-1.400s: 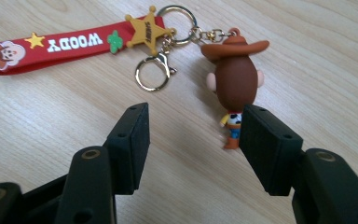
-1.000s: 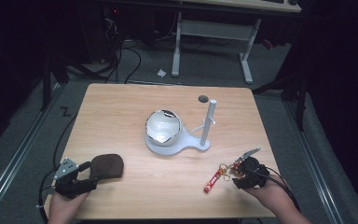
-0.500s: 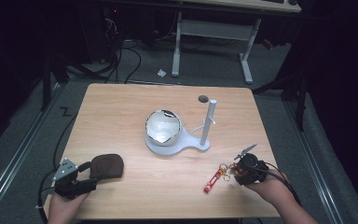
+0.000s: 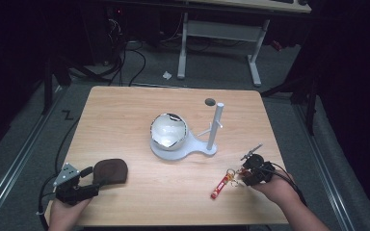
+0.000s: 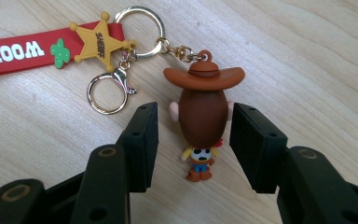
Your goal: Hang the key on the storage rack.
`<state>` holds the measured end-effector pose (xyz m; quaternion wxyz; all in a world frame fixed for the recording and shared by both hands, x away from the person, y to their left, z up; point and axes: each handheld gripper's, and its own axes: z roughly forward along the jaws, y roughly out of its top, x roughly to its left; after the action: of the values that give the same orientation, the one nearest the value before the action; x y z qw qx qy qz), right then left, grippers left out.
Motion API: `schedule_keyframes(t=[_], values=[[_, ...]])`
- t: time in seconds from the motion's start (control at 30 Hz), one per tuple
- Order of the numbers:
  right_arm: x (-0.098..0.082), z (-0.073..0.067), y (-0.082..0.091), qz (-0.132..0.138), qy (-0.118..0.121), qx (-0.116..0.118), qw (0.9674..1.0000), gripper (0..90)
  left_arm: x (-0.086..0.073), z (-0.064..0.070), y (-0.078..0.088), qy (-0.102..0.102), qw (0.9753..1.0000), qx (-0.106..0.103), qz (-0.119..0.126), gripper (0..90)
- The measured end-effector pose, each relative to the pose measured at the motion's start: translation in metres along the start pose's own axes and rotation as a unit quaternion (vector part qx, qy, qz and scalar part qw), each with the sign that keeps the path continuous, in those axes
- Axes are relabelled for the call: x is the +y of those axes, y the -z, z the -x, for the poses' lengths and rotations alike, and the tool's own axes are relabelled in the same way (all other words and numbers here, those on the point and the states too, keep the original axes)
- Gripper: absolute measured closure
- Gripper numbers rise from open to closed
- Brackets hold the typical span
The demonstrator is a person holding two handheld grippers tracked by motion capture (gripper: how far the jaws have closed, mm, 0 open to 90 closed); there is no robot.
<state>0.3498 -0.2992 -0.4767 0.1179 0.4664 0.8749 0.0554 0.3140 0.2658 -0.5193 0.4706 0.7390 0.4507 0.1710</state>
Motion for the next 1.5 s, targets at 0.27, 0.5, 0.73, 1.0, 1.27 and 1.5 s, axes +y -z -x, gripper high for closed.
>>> schedule_keyframes(t=[0.27,0.5,0.73,1.0,1.27,1.5], values=[[0.003,0.0,-0.009,-0.003,-0.001,-0.004,1.0,52.6,0.0,-0.002,-0.002,0.003,1.0,-0.007,-0.001,25.8],[0.005,0.005,-0.015,-0.004,-0.004,0.003,1.0,57.0,-0.001,-0.002,-0.002,0.003,0.9999,-0.011,0.001,25.8],[0.006,0.008,-0.015,-0.008,-0.017,0.016,0.9997,64.2,-0.001,-0.003,-0.002,0.003,0.9999,-0.011,0.002,25.8],[0.007,0.005,-0.009,-0.015,-0.014,0.026,0.9995,65.5,-0.001,-0.003,-0.001,0.003,0.9999,-0.012,0.003,26.0],[0.004,0.006,0.009,-0.006,-0.018,0.058,0.9981,65.8,-0.001,-0.003,-0.002,0.0,0.9999,-0.01,0.002,26.1],[0.003,0.006,0.031,-0.003,-0.016,0.058,0.9982,65.9,-0.001,-0.002,-0.003,-0.005,0.9999,-0.008,0.009,25.6]])
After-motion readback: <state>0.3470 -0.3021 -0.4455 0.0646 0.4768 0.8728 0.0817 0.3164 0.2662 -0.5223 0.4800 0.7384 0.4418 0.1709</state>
